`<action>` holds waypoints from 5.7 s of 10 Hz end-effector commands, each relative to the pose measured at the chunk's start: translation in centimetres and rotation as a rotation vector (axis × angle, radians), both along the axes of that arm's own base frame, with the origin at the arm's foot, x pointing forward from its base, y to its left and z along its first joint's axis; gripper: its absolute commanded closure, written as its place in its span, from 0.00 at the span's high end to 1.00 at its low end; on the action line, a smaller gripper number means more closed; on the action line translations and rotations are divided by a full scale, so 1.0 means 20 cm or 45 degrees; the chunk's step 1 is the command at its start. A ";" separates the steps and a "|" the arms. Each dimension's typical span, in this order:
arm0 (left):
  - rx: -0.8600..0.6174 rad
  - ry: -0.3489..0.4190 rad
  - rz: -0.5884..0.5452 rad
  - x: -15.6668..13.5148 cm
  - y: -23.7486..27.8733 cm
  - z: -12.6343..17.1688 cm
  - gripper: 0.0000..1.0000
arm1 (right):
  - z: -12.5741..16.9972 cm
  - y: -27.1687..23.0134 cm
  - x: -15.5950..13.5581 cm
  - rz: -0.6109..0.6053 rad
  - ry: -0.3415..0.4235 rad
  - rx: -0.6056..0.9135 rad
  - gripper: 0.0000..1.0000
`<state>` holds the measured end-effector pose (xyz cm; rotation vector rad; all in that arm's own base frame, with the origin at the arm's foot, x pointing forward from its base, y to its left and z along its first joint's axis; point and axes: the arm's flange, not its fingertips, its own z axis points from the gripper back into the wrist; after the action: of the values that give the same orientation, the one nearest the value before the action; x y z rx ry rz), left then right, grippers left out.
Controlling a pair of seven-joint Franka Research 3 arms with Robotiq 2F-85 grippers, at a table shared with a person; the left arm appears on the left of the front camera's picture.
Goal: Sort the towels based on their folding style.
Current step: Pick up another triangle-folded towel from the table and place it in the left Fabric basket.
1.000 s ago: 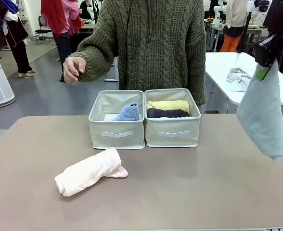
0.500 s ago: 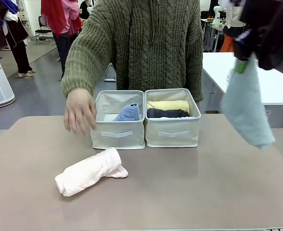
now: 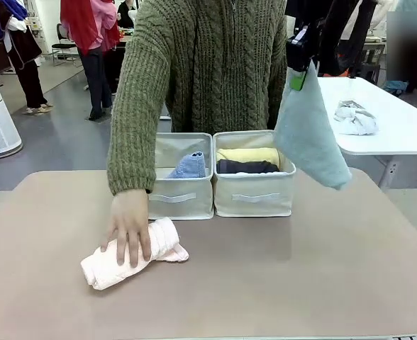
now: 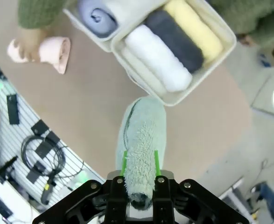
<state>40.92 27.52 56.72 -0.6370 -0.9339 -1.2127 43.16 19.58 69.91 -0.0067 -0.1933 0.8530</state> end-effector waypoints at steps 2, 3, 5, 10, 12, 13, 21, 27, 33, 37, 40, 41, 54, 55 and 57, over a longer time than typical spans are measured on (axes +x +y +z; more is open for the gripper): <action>0.014 -0.002 0.001 -0.02 0.00 0.00 1.00 | -0.02 0.01 0.01 -0.097 -0.005 -0.011 0.18; 0.014 -0.002 0.001 -0.02 0.00 0.00 1.00 | -0.02 0.01 0.01 -0.097 -0.005 -0.011 0.18; 0.014 -0.002 0.001 -0.02 0.00 0.00 1.00 | -0.01 0.00 0.01 -0.044 0.008 -0.004 0.18; 0.014 -0.002 0.001 -0.02 0.00 0.00 1.00 | -0.11 0.46 0.31 0.198 0.014 -0.023 0.18; 0.014 -0.002 0.001 -0.02 0.00 0.00 1.00 | 0.05 0.03 -0.08 -0.019 0.062 -0.179 0.18; 0.014 -0.002 0.001 -0.02 0.00 0.00 1.00 | 0.12 -0.24 -0.35 -0.158 0.051 -0.125 0.18; 0.014 -0.002 0.001 -0.02 0.00 0.00 1.00 | 0.13 -0.47 -0.66 -0.240 0.015 -0.033 0.18; 0.014 -0.002 0.001 -0.02 0.00 0.00 1.00 | 0.13 -0.45 -0.65 -0.202 0.016 -0.042 0.18; 0.014 -0.002 0.001 -0.02 0.00 0.00 1.00 | 0.14 -0.37 -0.55 -0.147 0.031 -0.065 0.18; 0.014 -0.002 0.001 -0.02 0.00 0.00 1.00 | 0.16 -0.21 -0.45 -0.033 0.044 -0.103 0.18; 0.014 -0.002 0.001 -0.02 0.00 0.00 1.00 | 0.15 -0.10 -0.40 0.050 0.097 -0.112 0.18; 0.014 -0.002 0.001 -0.02 0.00 0.00 1.00 | 0.13 -0.15 -0.43 -0.041 0.047 -0.114 0.18; 0.014 -0.002 0.001 -0.02 0.00 0.00 1.00 | 0.13 -0.15 -0.43 -0.041 0.047 -0.114 0.18; 0.014 -0.002 0.001 -0.02 0.00 0.00 1.00 | 0.13 -0.15 -0.43 -0.041 0.047 -0.114 0.18; 0.014 -0.002 0.001 -0.02 0.00 0.00 1.00 | 0.13 -0.15 -0.43 -0.041 0.047 -0.114 0.18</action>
<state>40.94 27.59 56.74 -0.6354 -0.9334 -1.2122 34.82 16.88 72.70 -0.0791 -0.1184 0.8395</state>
